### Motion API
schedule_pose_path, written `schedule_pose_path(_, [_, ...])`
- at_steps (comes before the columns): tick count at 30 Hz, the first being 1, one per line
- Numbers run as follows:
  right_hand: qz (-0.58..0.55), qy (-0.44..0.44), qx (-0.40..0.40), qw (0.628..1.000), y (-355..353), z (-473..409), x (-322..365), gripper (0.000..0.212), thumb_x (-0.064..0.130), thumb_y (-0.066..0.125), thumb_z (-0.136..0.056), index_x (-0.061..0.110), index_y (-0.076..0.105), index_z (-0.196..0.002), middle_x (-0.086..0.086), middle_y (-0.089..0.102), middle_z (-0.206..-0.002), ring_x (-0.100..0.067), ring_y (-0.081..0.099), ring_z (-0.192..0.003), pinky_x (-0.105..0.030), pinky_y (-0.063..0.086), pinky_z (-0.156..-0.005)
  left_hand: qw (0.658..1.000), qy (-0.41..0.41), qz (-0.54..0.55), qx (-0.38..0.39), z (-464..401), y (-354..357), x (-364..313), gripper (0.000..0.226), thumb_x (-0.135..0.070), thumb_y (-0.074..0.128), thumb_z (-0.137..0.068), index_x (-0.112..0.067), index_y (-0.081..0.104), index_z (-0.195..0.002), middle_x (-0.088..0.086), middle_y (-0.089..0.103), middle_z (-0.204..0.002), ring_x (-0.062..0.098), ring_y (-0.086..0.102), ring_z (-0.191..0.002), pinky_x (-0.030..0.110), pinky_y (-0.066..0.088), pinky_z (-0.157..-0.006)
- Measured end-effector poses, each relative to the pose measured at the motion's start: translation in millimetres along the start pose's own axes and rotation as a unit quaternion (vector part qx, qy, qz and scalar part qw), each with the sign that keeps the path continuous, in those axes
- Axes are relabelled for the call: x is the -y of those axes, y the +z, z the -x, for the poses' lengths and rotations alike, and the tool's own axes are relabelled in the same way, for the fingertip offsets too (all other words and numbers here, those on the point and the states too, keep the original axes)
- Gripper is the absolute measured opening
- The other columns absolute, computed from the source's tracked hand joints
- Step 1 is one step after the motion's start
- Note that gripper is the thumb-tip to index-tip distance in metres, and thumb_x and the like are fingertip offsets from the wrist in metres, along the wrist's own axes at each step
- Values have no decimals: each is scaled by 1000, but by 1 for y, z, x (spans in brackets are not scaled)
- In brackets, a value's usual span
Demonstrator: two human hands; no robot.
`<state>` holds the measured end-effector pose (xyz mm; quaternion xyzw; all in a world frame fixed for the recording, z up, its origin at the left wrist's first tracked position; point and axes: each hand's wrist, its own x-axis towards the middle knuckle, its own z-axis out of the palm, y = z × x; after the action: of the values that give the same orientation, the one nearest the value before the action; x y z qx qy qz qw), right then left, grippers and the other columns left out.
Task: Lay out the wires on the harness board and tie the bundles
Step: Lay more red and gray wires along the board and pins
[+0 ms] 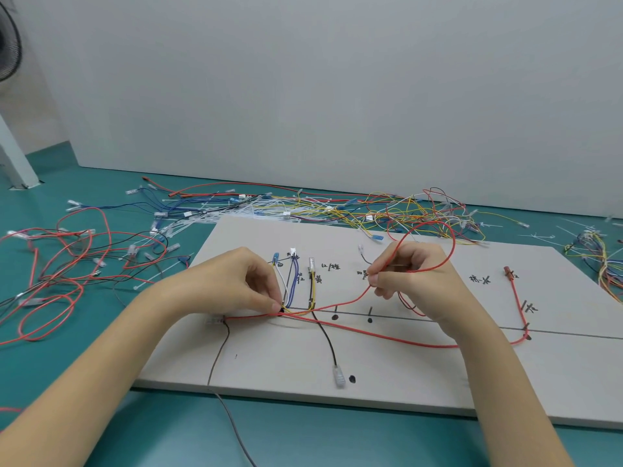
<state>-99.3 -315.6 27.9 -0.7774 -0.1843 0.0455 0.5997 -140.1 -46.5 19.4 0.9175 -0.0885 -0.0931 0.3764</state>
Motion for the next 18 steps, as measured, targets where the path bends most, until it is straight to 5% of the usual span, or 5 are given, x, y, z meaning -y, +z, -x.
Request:
schedule_pose_path(5, [0,1,-2,1000,0,0,1,20,-19,63,-76,1,65,-73,2,66,-59,-14,61,-51,-22,49,-52,1000,8,8,14,3,-1,-2,16,-38,84,-70,-25,75,-74,-4,73,-75,4,63,-66,15,49,-63])
schedule_pose_path(18, [0,3,1,1000,0,0,0,22,-22,62,-75,0,64,-71,-1,64,-56,-14,59,-48,-22,48,-50,1000,19,21,3,1,-4,-1,11,-17,84,-73,-18,74,-69,-6,71,-67,-3,55,-48,5,37,-50])
